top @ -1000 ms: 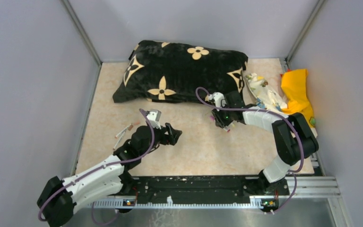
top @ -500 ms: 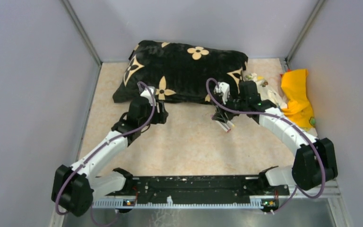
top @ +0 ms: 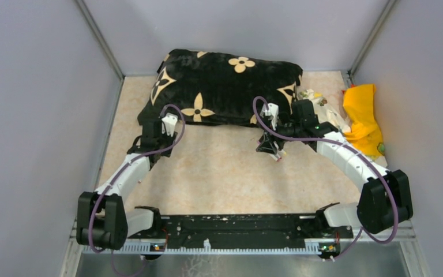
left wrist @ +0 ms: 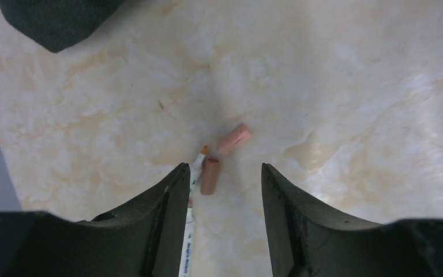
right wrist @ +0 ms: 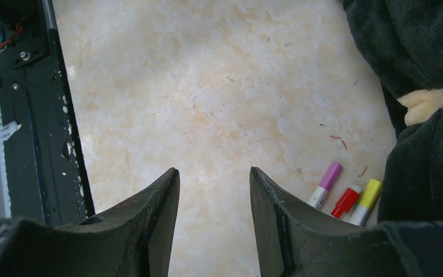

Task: Insert the pens into the pen caps
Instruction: Place the pen at the center of the board, then pick up the pen from the center of the board.

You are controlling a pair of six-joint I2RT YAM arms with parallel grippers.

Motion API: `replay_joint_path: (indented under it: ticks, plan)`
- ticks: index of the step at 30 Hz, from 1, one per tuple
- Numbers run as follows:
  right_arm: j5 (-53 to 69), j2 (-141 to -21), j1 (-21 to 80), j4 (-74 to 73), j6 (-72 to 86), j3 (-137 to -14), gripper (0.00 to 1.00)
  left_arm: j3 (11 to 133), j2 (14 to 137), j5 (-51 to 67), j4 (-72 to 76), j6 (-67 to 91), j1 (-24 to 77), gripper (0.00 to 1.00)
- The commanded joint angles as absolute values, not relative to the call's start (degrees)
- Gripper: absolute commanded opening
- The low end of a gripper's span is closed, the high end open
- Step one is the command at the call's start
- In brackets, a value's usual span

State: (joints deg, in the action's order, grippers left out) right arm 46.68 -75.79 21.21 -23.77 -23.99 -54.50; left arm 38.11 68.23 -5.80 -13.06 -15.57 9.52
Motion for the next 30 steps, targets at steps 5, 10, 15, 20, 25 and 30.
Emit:
replay_joint_path:
  ticks: [5,10,15,20,25,30]
  plan:
    - [49.5,-73.7,21.1,-22.2,-23.7,-55.5,0.47,34.9,71.6,-6.9,-8.4,-24.9,2.9,0.45]
    - [49.5,-73.7,21.1,-21.5,-23.1,-55.1,0.47,34.7,72.5,-6.7,-8.1,-25.0,0.9,0.43]
    - [49.8,-73.7,21.1,-20.9,-23.0,-54.6,0.47,33.5,72.2,-7.0,-7.0,-24.9,0.4,0.43]
    - [50.0,-73.9,21.1,-20.8,-22.8,-54.4,0.47,33.2,73.9,-6.2,-6.8,-25.1,0.4,0.42]
    - [50.2,-74.0,21.1,-20.5,-22.7,-54.3,0.47,33.1,75.0,-5.7,-6.9,-25.1,-1.4,0.39]
    - [50.3,-74.2,21.1,-20.5,-22.6,-54.2,0.47,32.9,76.0,-5.3,-6.9,-25.7,-1.6,0.34]
